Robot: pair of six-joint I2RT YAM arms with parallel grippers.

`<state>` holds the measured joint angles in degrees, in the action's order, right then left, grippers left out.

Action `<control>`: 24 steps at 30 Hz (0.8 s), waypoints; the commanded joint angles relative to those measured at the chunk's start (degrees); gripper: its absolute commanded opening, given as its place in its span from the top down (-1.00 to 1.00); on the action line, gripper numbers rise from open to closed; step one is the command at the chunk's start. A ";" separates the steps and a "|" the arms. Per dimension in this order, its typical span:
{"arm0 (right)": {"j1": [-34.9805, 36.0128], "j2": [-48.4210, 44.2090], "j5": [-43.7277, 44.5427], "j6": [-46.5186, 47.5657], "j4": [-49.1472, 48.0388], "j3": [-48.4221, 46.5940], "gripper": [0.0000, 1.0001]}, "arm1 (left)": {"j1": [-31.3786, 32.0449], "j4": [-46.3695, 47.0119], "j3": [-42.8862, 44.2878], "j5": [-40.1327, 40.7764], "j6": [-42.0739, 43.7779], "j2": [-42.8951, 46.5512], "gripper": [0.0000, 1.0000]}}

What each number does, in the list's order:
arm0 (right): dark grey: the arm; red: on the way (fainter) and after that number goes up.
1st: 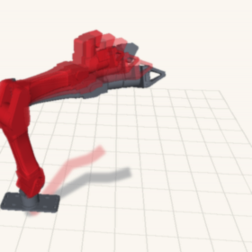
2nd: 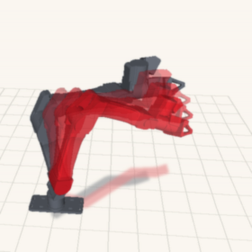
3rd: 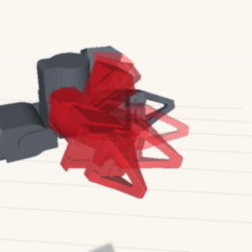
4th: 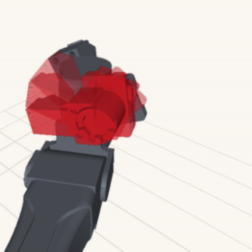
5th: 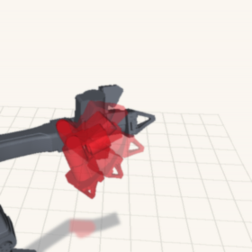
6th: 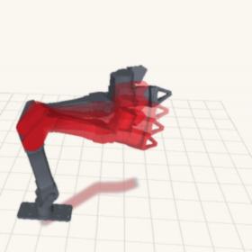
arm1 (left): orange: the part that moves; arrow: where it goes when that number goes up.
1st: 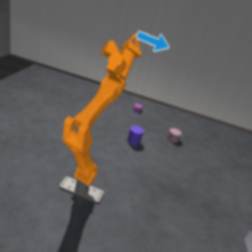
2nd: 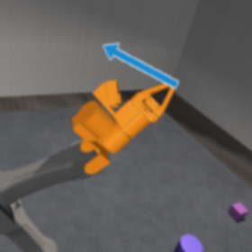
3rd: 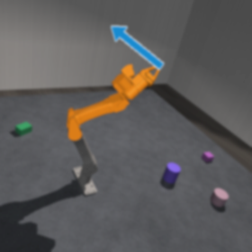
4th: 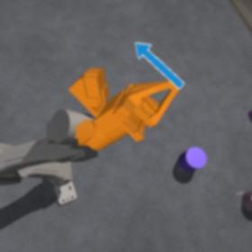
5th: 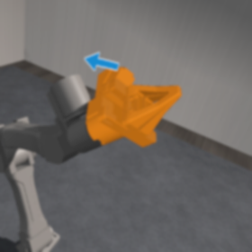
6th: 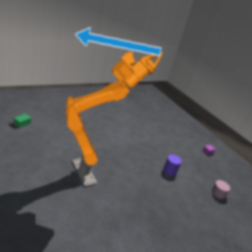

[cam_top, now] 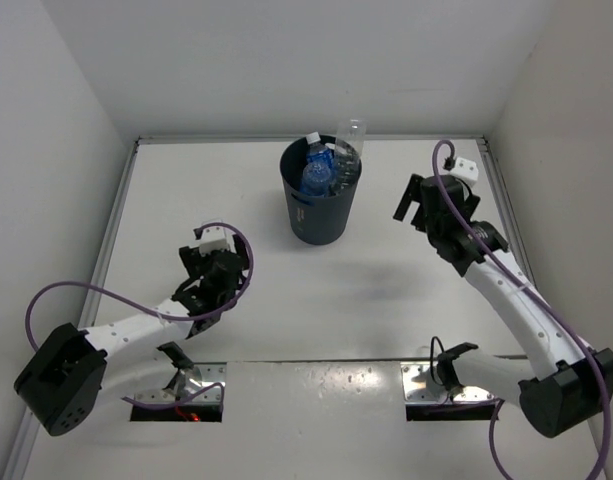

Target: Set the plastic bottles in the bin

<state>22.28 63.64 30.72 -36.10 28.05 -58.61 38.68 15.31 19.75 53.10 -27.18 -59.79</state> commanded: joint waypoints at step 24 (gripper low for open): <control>8.04 3.86 5.58 -16.02 16.34 10.36 -1.00 | 1.23 -8.10 4.42 13.68 -14.39 -0.85 -0.98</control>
<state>29.89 67.51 34.17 -52.03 44.29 -45.95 38.81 7.68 21.80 62.00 -37.87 -61.06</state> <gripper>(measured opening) 0.996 0.990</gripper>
